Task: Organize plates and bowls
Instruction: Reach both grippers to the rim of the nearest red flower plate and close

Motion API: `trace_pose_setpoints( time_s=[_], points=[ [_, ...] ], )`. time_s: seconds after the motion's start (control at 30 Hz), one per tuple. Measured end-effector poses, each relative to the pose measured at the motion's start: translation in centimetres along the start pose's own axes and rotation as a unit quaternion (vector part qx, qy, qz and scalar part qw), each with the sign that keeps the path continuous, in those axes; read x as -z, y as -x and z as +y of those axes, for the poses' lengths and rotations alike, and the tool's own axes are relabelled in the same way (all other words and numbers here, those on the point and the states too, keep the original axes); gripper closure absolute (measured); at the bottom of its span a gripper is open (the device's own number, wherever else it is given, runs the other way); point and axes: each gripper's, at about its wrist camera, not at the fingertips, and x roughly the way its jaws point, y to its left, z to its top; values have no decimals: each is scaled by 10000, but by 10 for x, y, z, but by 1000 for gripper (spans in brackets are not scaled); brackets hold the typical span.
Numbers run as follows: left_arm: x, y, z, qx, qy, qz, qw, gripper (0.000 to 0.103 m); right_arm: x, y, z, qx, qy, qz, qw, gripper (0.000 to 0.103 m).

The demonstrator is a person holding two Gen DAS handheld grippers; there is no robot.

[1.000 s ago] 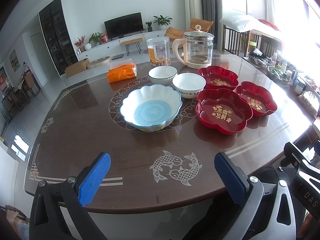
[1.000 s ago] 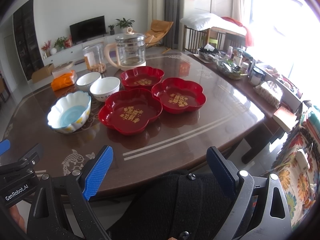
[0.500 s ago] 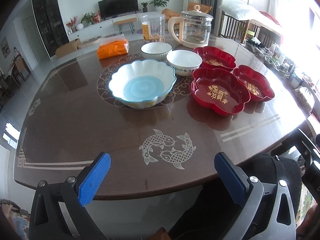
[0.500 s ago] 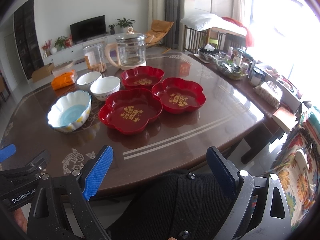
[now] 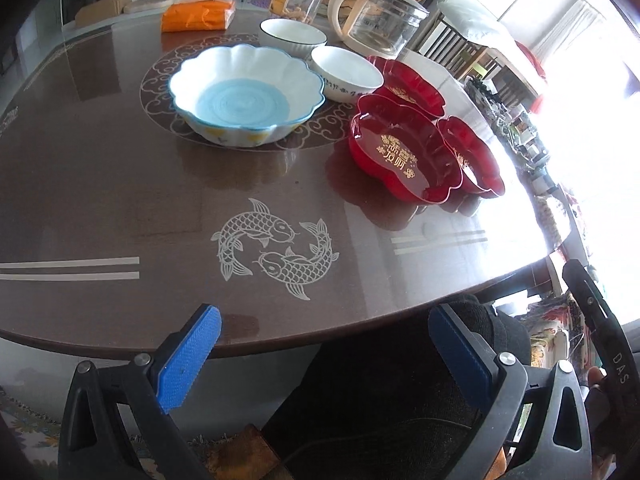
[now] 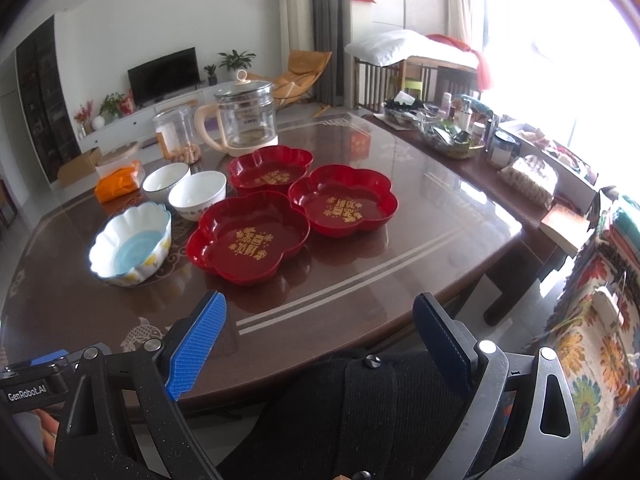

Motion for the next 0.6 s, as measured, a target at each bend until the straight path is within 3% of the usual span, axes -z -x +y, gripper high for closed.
trace_pose_setpoints(
  time_s=[0.17, 0.3, 0.37, 0.43, 0.53, 0.6],
  points=[
    [2, -8, 3, 302, 280, 312, 9987, 0, -1, -2, -14, 294, -108, -3, 9995, 7],
    [5, -8, 0, 334, 120, 408, 9985, 0, -5, 2, -26, 353, -256, -164, 9989, 7],
    [6, -7, -3, 85, -36, 412, 9991, 0, -6, 5, -30, 358, -317, -267, 9985, 7],
    [5, -1, -10, -310, -411, 143, 9986, 0, -7, 9, -33, 351, -403, -439, 9976, 7],
    [-6, 11, -25, -812, -1078, -362, 9902, 0, -9, 19, -38, 324, -466, -793, 9952, 7],
    [-17, 18, -32, -925, -1238, -615, 9861, 0, -12, 20, -39, 5, -403, -968, 9945, 7]
  ],
)
